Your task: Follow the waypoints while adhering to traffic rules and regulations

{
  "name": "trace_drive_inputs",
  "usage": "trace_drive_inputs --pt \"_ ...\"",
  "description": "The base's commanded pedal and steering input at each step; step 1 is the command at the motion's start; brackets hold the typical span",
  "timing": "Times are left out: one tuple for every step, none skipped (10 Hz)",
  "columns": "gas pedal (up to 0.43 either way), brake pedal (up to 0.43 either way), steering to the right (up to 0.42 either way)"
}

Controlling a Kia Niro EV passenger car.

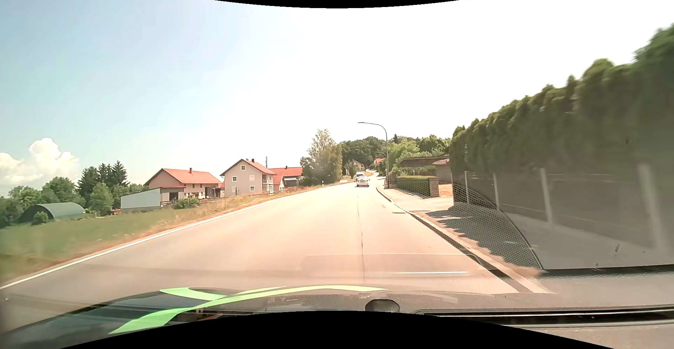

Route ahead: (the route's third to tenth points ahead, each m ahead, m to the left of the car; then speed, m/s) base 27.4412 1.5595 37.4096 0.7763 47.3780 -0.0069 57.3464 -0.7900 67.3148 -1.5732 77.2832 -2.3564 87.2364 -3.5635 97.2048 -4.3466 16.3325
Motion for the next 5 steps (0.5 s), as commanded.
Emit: trace_drive_inputs --pt "0.169 0.0 0.001" --pt "0.189 0.0 0.002" --pt "0.189 0.0 0.002" --pt "0.209 0.0 0.002" --pt "0.209 0.0 0.002"
